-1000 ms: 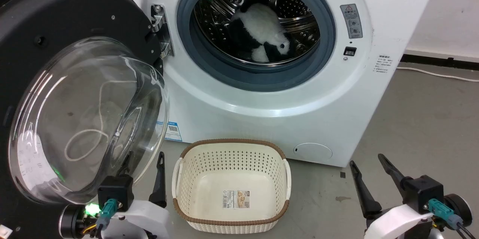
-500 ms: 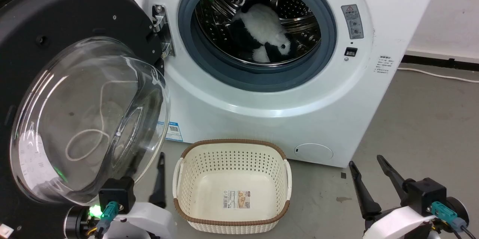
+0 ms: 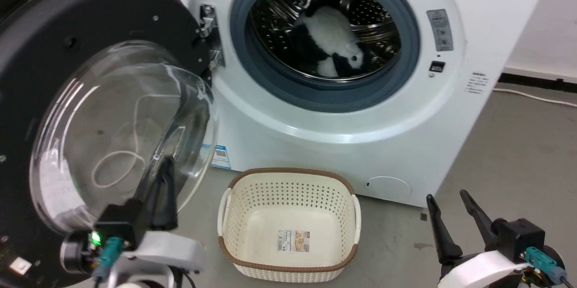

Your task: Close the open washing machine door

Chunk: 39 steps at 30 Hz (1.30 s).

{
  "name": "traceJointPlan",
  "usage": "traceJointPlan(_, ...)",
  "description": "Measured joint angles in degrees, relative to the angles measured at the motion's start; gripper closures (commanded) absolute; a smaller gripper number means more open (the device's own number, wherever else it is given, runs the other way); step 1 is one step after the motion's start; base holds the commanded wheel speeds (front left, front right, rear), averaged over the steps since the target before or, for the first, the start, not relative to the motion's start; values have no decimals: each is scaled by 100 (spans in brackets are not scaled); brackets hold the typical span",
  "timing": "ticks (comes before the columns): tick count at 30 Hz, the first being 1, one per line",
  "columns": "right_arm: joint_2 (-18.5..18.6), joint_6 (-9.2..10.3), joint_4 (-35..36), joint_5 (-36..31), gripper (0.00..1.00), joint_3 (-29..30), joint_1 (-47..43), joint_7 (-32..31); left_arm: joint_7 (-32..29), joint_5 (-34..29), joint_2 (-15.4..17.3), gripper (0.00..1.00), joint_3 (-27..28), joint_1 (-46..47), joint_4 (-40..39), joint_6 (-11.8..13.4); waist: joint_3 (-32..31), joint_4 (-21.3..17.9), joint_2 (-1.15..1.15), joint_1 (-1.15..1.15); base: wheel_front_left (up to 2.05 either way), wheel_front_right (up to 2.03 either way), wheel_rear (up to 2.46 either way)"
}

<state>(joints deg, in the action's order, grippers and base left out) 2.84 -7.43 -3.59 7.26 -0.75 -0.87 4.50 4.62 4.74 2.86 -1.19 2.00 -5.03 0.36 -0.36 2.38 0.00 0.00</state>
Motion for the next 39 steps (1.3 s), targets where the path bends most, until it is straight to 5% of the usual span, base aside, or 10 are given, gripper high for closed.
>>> traceJointPlan(20, 0, 0, -244, 445, 0, -8, -55, 271, 257, 121, 171, 100, 1859, 230, -1250, 330, -57, 926, 0, 0, 0, 0, 0)
traceJointPlan(31, 0, 0, -324, 571, 0, -1, -65, 383, -33, 827, 749, 100, 2724, 409, -25, 392, 110, 1273, 0, 1, 0, 0, 0)
traceJointPlan(39, 0, 0, -302, 542, 0, 115, -8, 419, -616, 1301, 1335, 100, 2706, 710, 1135, -133, 478, 1335, 0, 1, 0, 0, 0)
